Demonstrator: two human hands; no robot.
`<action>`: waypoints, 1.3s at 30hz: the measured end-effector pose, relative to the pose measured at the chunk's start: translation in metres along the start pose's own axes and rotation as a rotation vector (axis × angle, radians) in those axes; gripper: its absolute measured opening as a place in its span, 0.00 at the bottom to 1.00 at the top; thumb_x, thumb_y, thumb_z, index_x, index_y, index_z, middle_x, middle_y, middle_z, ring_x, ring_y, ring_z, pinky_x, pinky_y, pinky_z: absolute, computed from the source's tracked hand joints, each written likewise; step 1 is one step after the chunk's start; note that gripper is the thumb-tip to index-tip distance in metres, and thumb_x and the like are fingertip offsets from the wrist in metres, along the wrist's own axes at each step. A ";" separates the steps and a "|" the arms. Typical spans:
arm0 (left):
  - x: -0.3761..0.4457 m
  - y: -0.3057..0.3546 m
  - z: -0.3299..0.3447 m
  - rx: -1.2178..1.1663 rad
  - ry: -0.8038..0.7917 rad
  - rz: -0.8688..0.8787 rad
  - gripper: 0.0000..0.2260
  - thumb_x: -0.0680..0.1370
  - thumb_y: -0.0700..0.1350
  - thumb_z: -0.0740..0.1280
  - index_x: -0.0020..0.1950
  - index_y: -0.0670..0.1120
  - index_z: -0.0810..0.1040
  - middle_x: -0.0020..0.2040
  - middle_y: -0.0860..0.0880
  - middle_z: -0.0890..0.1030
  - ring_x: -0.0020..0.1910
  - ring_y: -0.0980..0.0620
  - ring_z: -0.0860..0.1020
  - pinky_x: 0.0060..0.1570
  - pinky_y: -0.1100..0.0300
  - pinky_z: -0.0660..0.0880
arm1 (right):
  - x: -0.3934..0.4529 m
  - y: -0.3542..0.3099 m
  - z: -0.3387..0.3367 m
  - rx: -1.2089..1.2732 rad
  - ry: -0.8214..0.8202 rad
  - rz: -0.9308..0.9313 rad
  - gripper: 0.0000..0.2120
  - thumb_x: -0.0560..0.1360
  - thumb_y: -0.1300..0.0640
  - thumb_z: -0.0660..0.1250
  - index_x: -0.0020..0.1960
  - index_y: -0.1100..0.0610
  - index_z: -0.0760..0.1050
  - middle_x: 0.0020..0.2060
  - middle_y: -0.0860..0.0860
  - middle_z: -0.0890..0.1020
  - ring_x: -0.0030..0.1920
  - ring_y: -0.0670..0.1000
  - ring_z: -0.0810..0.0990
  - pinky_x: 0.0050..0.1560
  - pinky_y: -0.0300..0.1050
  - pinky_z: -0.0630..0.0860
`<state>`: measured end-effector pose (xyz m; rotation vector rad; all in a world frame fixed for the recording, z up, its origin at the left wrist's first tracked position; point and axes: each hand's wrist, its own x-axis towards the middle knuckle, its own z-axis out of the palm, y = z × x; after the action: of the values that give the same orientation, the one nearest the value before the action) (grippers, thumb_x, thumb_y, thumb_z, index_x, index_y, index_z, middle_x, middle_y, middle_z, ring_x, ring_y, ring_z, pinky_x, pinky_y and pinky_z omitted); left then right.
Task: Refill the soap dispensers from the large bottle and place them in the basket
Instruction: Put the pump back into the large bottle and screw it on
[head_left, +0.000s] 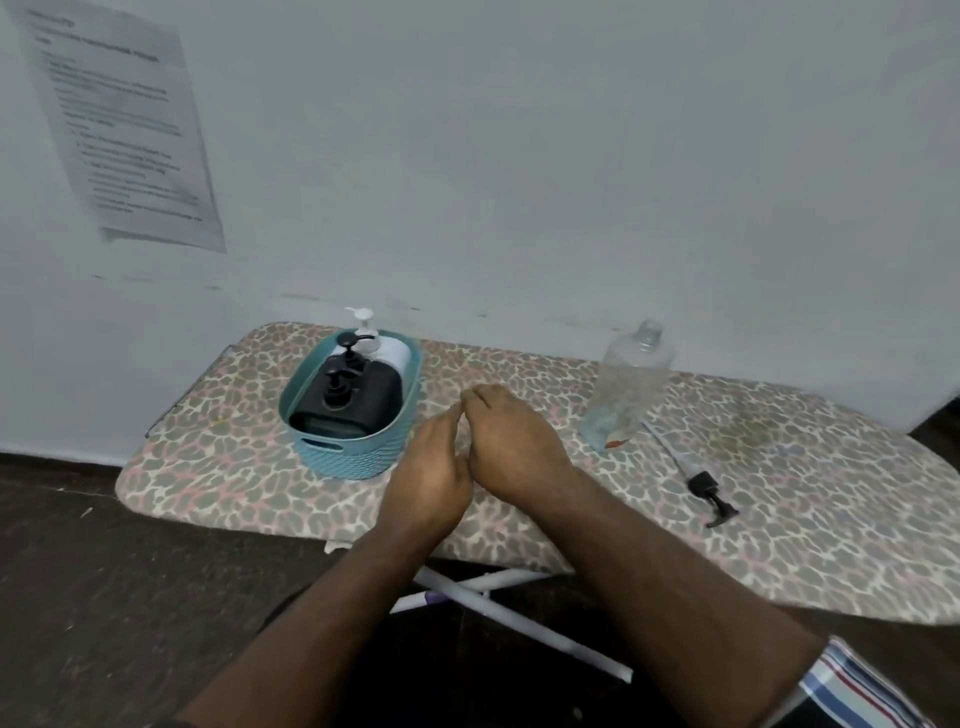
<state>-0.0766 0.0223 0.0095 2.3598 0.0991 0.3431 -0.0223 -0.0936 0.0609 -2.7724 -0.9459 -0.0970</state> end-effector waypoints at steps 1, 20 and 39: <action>0.004 0.005 0.009 -0.011 -0.027 0.010 0.27 0.81 0.41 0.65 0.81 0.46 0.64 0.77 0.47 0.72 0.75 0.49 0.70 0.72 0.55 0.68 | -0.006 0.009 -0.002 0.020 -0.009 0.029 0.30 0.75 0.60 0.68 0.75 0.60 0.66 0.72 0.57 0.72 0.72 0.56 0.70 0.71 0.51 0.69; 0.071 0.117 0.122 -0.241 -0.115 0.016 0.32 0.68 0.50 0.80 0.70 0.49 0.72 0.62 0.51 0.80 0.59 0.52 0.80 0.56 0.56 0.78 | -0.112 0.218 -0.006 0.094 -0.097 0.701 0.22 0.79 0.53 0.64 0.73 0.52 0.70 0.65 0.57 0.73 0.65 0.59 0.75 0.63 0.51 0.74; 0.108 0.119 0.131 -0.334 -0.098 -0.135 0.23 0.75 0.49 0.76 0.66 0.46 0.71 0.62 0.49 0.78 0.59 0.44 0.80 0.56 0.50 0.77 | -0.100 0.231 -0.042 1.000 0.356 0.779 0.05 0.76 0.63 0.71 0.51 0.57 0.78 0.47 0.55 0.80 0.38 0.55 0.83 0.40 0.51 0.85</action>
<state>0.0600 -0.1329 0.0235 2.0233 0.1423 0.1628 0.0404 -0.3406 0.0477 -1.8795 0.2074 0.0135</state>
